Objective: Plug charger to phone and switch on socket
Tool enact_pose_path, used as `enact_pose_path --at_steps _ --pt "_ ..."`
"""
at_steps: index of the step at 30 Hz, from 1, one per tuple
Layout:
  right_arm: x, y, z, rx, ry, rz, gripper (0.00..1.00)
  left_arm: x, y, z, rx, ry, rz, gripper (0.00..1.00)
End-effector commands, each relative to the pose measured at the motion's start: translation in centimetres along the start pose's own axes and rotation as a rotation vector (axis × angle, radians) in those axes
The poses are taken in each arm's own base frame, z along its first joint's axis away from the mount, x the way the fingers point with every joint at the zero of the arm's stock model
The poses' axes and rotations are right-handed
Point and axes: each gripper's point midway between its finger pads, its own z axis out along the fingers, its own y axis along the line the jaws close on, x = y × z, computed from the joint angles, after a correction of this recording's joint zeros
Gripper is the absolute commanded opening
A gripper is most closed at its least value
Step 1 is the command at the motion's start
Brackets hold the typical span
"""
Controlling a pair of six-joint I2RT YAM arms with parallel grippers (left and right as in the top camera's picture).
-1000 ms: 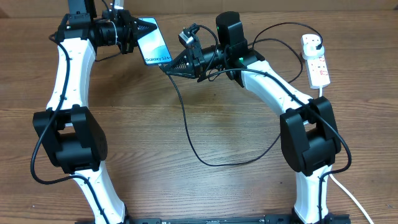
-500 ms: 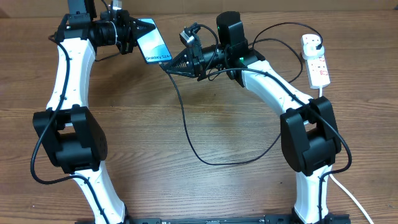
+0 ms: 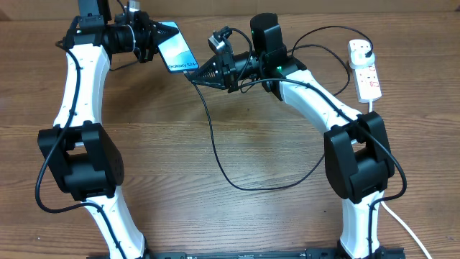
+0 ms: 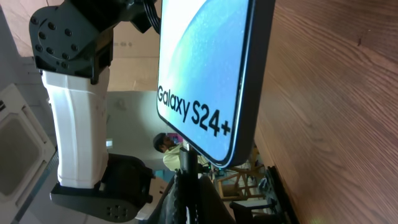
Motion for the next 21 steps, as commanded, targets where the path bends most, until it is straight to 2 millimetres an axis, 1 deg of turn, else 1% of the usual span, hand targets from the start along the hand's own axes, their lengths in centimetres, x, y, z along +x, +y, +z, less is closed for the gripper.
enact_pose_path --at_steps 1,15,21 --pt "-1.5 1.8 -0.9 0.018 -0.087 -0.03 0.04 0.9 -0.7 0.2 0.03 0.042 -0.009 0.04" --pt "-2.5 1.4 -0.9 0.04 -0.147 0.015 0.04 0.9 -0.6 0.3 0.026 0.041 -0.011 0.04" --pt "-2.5 1.4 -0.8 0.041 -0.146 0.015 0.04 0.7 -0.5 0.3 0.016 0.031 -0.011 0.04"
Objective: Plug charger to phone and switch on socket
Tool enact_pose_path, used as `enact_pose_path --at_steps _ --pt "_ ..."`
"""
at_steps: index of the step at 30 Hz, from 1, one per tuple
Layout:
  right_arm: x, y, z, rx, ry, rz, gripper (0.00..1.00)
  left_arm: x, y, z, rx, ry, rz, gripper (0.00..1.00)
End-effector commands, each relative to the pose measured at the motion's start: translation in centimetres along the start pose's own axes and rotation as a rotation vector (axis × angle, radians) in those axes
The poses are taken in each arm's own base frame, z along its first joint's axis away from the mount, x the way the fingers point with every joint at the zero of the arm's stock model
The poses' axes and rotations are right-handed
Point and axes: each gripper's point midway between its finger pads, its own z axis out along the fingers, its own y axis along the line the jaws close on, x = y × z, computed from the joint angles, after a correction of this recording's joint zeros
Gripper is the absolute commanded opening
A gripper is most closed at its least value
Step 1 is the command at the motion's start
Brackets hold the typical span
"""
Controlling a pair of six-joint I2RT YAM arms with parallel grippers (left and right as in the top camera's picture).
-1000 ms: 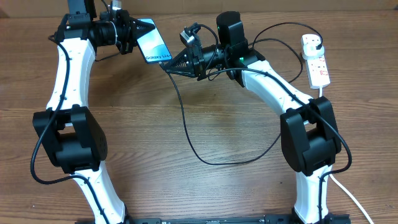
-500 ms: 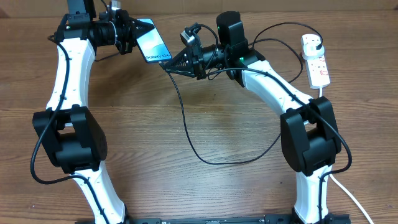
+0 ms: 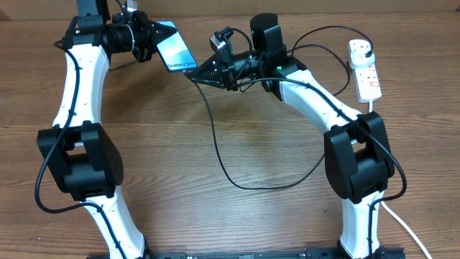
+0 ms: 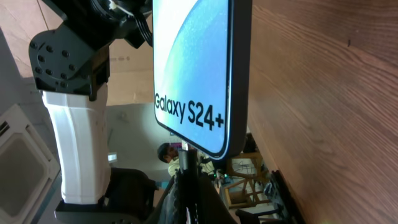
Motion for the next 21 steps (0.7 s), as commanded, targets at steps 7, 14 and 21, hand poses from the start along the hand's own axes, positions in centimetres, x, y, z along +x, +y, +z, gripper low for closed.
enact_pose_path --at_steps 7,14,21 --pt "-1.67 1.85 -0.78 0.016 -0.104 -0.056 0.04 0.9 -0.45 0.39 0.015 0.036 -0.015 0.04" --pt "-1.53 1.93 -0.76 0.012 -0.096 -0.058 0.04 0.69 -0.27 0.4 0.004 0.024 -0.015 0.04" --pt "-1.24 2.35 -0.74 -0.002 -0.076 -0.077 0.04 0.57 -0.18 0.4 -0.001 0.017 -0.015 0.04"
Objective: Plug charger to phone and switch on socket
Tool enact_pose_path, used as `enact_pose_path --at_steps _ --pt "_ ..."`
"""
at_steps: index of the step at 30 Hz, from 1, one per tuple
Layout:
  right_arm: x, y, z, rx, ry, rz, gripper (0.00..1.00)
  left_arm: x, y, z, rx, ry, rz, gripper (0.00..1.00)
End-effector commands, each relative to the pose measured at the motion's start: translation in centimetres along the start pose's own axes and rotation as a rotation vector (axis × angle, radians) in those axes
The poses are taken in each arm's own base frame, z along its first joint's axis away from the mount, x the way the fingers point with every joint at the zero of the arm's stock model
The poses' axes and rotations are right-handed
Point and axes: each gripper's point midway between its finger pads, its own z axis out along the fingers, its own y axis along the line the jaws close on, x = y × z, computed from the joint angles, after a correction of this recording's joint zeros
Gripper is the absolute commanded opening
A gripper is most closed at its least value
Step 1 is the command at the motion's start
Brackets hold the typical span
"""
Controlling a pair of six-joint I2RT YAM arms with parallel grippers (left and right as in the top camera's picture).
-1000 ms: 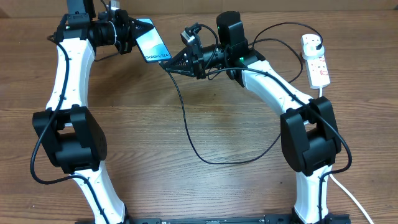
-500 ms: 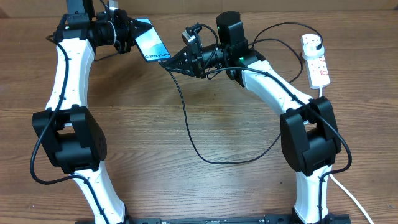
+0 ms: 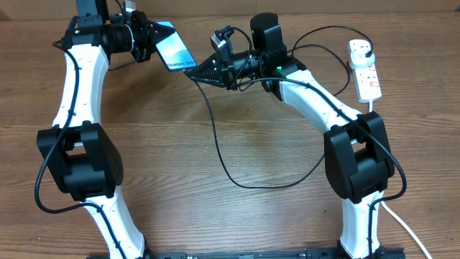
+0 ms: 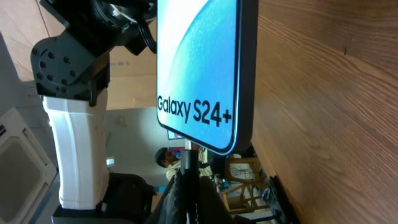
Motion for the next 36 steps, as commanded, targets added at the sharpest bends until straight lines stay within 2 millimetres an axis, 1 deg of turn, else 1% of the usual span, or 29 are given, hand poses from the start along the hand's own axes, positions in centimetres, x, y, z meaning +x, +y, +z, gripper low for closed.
enact_pose_path --at_steps 1,11,24,36 --pt "-0.9 2.3 -0.7 -0.006 -0.054 -0.064 0.04 1.1 -0.6 0.5 0.02 0.045 -0.006 0.04" --pt "-0.1 2.5 -0.7 -0.021 -0.012 -0.066 0.04 0.8 -0.6 0.2 0.025 0.036 -0.003 0.04" --pt "0.6 2.7 -0.7 -0.035 0.027 -0.09 0.04 0.0 -0.6 -1.5 0.072 0.047 -0.01 0.04" --pt "0.4 2.6 -0.6 -0.03 0.016 -0.08 0.04 0.2 -0.6 -1.4 0.074 0.053 -0.005 0.04"
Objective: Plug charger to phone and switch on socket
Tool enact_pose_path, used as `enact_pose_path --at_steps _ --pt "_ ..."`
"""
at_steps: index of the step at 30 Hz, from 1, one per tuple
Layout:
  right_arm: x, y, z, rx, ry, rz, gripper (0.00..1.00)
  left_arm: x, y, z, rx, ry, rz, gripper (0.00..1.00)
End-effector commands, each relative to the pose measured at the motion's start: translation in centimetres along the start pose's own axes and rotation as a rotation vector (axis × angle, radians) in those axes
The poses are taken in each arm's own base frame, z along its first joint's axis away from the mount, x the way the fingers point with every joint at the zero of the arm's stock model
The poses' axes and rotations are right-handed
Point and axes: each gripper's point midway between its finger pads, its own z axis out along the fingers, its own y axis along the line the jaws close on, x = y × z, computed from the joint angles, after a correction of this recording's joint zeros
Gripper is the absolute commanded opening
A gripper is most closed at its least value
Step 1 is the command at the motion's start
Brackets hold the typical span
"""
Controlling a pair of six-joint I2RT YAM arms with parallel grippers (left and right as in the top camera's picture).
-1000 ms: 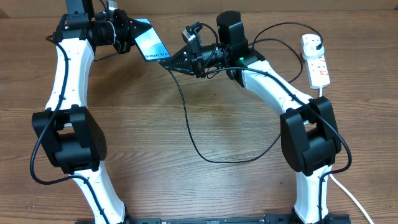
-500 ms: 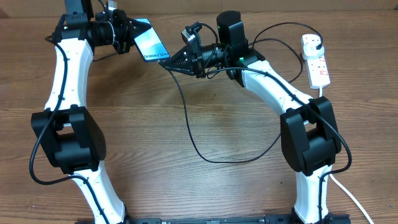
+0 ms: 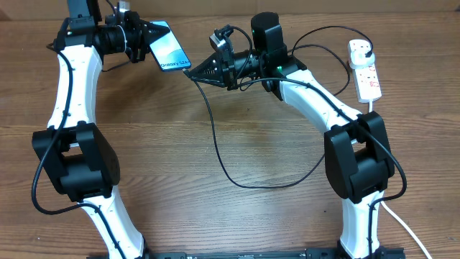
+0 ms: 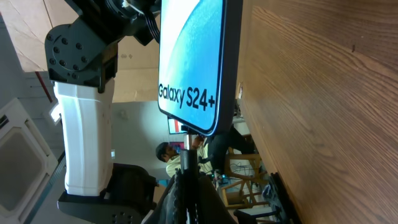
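My left gripper (image 3: pixel 147 37) is shut on the top end of the phone (image 3: pixel 167 52) and holds it tilted above the table's far left. Its lit screen reads "Galaxy S24+" in the right wrist view, phone (image 4: pixel 193 62). My right gripper (image 3: pixel 194 72) is shut on the black charger plug (image 4: pixel 186 155). The plug's silver tip sits right at the phone's bottom edge, and I cannot tell whether it has entered the port. The black cable (image 3: pixel 215 144) trails from the plug across the table. The white socket strip (image 3: pixel 366 72) lies at the far right.
A white plug (image 3: pixel 361 49) is seated in the socket strip's far end. The black cable loops widely over the middle of the wooden table (image 3: pixel 215 216). Both arm bases stand at the near edge, and the right arm stretches across the back.
My left arm has shifted left and back, carrying the phone a little away from the plug. In the right wrist view the phone looks smaller and the plug's silver tip shows.
Throughout, my left gripper held the phone in the air and my right gripper held the plug under its bottom edge. The phone's tilt and position changed slightly at each moment. Now the phone sits further left, with the plug tip still at its bottom edge.
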Motion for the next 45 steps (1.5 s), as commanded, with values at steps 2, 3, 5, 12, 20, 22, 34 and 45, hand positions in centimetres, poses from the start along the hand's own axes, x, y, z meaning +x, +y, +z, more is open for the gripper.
enact_pose_path --at_steps 2,3,5,12,20,22,34,45 --pt "-0.2 2.2 -0.3 -0.008 -0.022 -0.049 0.04 0.7 -0.7 0.2 0.03 0.036 0.004 0.04" --pt "-0.3 2.2 -0.3 -0.006 -0.027 -0.047 0.04 0.8 -0.7 0.3 0.028 0.037 -0.001 0.04" --pt "-0.4 2.2 -0.1 -0.002 -0.035 -0.033 0.04 0.9 -0.7 0.5 0.024 0.038 -0.007 0.04" --pt "-0.8 1.9 0.1 0.01 -0.064 0.021 0.04 1.1 -0.6 1.2 -0.002 0.026 -0.027 0.04" --pt "-1.2 1.7 0.1 0.017 -0.093 0.088 0.04 1.1 -0.4 1.6 -0.021 0.015 -0.031 0.04" --pt "-1.3 1.7 0.1 0.017 -0.093 0.09 0.04 1.1 -0.4 1.6 -0.024 0.012 -0.031 0.04" --pt "-1.6 1.6 0.1 0.021 -0.114 0.112 0.04 1.0 -0.2 1.7 -0.032 0.004 -0.031 0.04" --pt "-1.9 2.0 -0.1 0.011 -0.124 0.092 0.04 0.8 0.0 1.7 -0.045 -0.007 -0.034 0.04"
